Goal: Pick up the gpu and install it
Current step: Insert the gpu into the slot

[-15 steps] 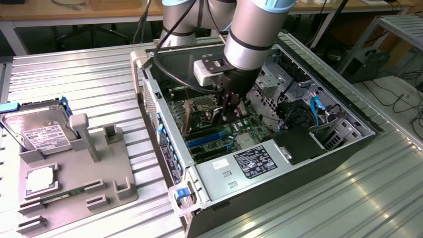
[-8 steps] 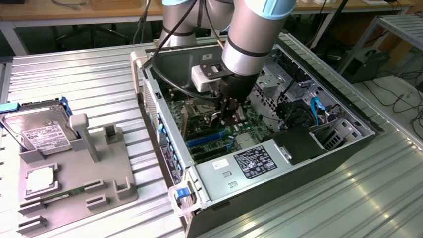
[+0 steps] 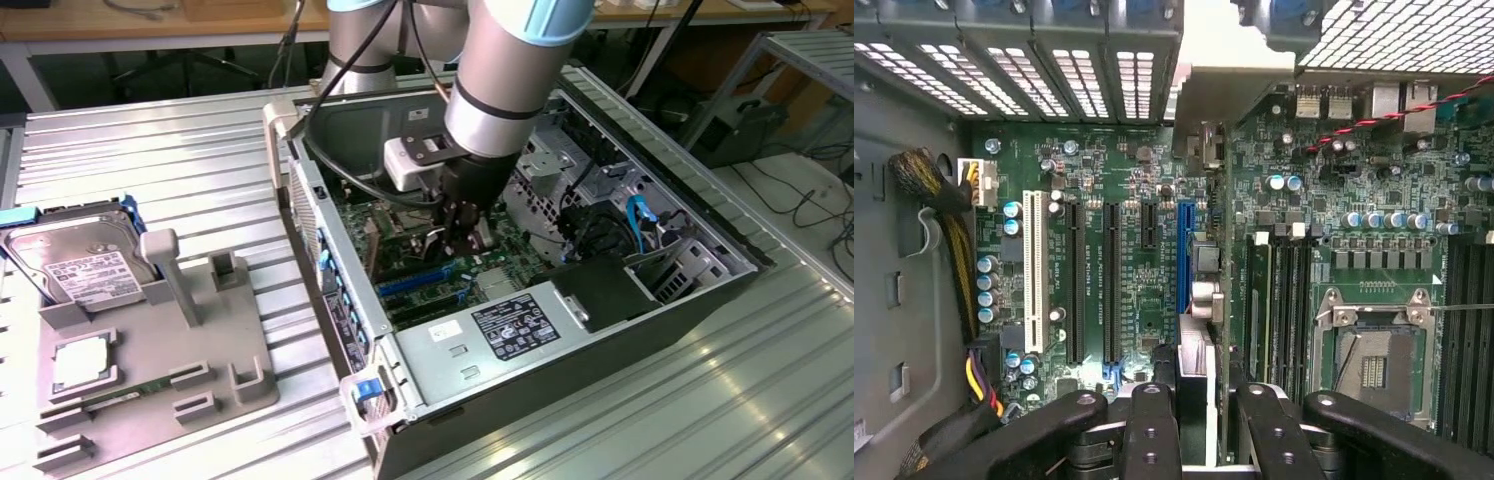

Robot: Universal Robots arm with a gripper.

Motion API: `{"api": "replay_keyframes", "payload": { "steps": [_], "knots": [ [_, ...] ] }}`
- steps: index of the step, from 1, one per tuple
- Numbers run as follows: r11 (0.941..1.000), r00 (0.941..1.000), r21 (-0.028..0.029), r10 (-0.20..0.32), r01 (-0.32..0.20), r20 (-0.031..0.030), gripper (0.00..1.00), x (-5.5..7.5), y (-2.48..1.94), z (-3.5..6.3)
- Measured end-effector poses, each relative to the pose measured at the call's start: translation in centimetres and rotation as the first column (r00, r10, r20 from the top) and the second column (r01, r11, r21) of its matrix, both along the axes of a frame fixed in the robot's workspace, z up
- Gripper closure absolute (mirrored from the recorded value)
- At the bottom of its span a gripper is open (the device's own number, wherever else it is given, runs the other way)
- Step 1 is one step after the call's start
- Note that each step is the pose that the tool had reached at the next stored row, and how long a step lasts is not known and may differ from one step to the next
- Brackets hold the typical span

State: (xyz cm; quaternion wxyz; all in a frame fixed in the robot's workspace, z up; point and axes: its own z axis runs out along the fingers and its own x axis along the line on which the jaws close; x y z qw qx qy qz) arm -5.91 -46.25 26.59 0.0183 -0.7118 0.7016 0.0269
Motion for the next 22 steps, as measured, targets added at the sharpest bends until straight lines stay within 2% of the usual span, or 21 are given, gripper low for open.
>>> {"api": "replay_keyframes", "payload": {
  "steps": [8,13,15,16,17,22],
  "knots": [
    [1.0000,1.0000,-0.0011,0.000,0.000,0.0003,0.72,-0.51,-0.08,-0.43],
    [1.0000,1.0000,-0.0012,0.000,0.000,0.0003,0.72,-0.63,-0.32,-0.74],
    [1.0000,1.0000,-0.0040,0.000,0.000,0.0002,0.72,-0.66,-0.32,-0.76],
    [1.0000,1.0000,-0.0092,0.000,0.000,0.0002,0.72,-0.67,-0.32,-0.79],
    [0.9999,1.0000,-0.0116,0.000,0.000,0.0002,0.72,-0.67,-0.32,-0.81],
    [0.9999,1.0000,-0.0111,0.000,0.000,0.0004,0.72,-0.87,-0.32,-0.84]
  ]
}}
